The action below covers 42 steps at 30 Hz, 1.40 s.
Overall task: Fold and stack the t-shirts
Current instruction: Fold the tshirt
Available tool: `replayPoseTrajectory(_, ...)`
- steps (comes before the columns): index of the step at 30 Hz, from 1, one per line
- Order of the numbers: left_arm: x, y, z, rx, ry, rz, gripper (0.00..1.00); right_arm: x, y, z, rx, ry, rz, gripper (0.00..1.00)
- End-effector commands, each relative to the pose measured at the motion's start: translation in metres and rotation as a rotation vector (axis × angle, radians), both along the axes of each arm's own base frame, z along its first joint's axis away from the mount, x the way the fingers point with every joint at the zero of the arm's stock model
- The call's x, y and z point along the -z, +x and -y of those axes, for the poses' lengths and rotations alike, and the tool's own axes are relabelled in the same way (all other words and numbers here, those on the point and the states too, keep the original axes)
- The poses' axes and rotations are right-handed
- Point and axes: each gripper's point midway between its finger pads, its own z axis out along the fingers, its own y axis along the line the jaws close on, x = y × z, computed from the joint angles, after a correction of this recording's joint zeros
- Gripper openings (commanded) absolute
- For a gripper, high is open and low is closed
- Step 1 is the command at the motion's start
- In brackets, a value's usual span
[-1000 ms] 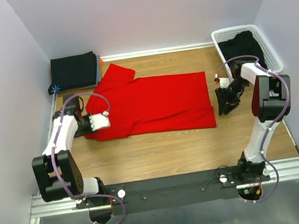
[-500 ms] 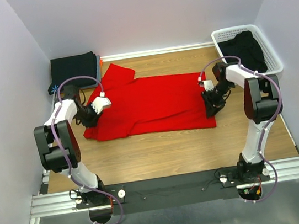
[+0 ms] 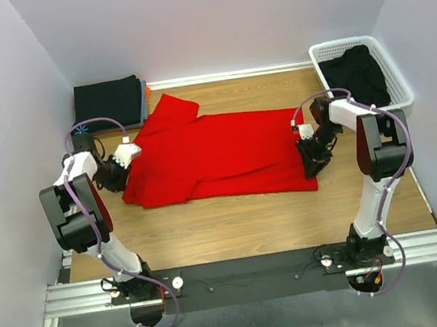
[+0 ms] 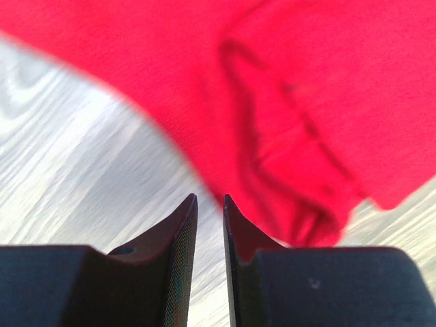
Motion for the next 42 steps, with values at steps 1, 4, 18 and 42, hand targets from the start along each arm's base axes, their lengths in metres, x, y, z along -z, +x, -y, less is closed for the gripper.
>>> replayPoseTrajectory(1,-0.019,0.014,-0.019,-0.039,0.040,0.060,0.29,0.026,0.006,0.032,-0.054,-0.170,0.049,0.39)
replayPoseTrajectory(4,-0.026,0.014,-0.015,-0.031,0.018,0.069,0.29,0.017,0.012,0.031,-0.055,-0.170,0.082,0.39)
replayPoseTrajectory(18,-0.051,-0.043,0.105,0.376,-0.073,0.073,0.49,-0.038,0.031,0.013,-0.060,-0.058,0.204,0.44)
replayPoseTrajectory(42,0.007,-0.067,0.169,0.520,0.153,0.184,0.60,-0.031,0.022,0.006,-0.034,-0.024,0.142,0.45)
